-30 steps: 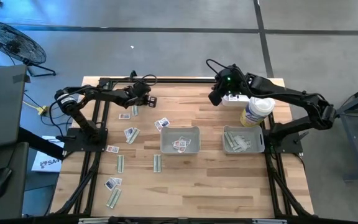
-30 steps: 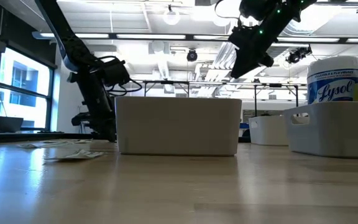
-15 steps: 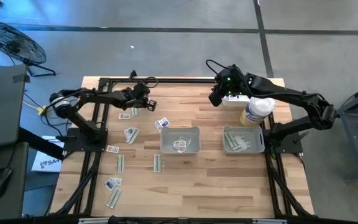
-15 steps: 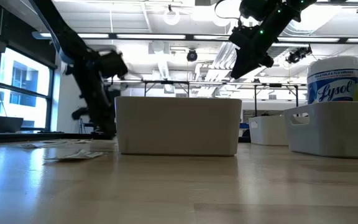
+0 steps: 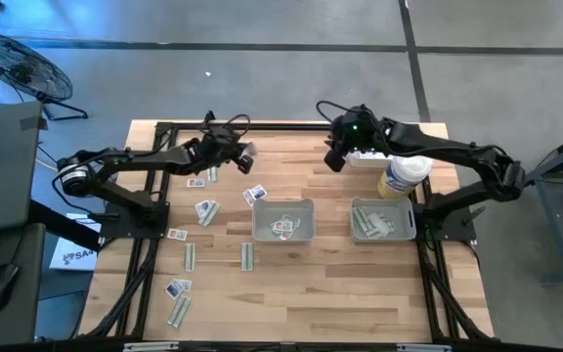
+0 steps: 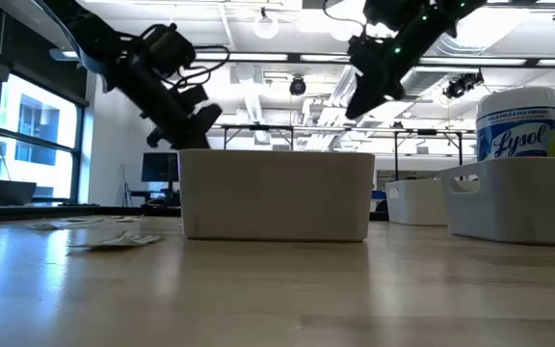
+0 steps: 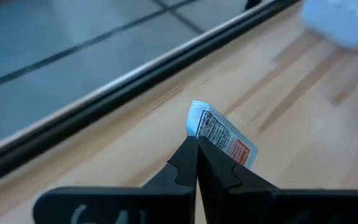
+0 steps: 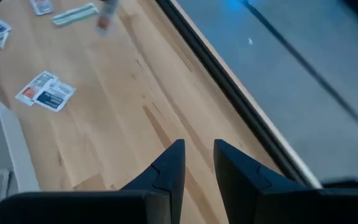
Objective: Pick & Place First Aid Supplies
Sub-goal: Put the orange pad into the left gray bin
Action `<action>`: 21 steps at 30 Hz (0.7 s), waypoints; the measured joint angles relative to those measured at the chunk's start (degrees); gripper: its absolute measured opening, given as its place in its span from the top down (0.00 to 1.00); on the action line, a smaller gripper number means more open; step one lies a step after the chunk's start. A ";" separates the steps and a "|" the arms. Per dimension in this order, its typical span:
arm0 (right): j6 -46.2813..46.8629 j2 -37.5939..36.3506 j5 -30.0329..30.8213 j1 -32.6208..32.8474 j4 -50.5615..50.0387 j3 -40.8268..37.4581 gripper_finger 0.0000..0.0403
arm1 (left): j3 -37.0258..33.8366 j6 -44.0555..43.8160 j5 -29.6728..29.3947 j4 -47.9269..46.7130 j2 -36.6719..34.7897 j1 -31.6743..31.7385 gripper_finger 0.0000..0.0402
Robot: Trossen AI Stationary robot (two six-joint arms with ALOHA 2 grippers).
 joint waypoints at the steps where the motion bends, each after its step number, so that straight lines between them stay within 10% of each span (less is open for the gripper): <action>1: -1.37 0.83 -0.04 0.37 1.39 0.00 0.81 | 0.01 0.50 0.80 1.20 0.01 0.34 1.00; 13: -18.36 13.85 -7.84 0.89 19.00 -0.07 0.80 | 0.08 13.36 6.78 15.30 0.44 1.68 1.00; 21: -22.25 15.06 -6.20 0.89 23.18 -0.07 0.79 | 0.10 19.68 24.66 17.17 0.42 1.47 1.00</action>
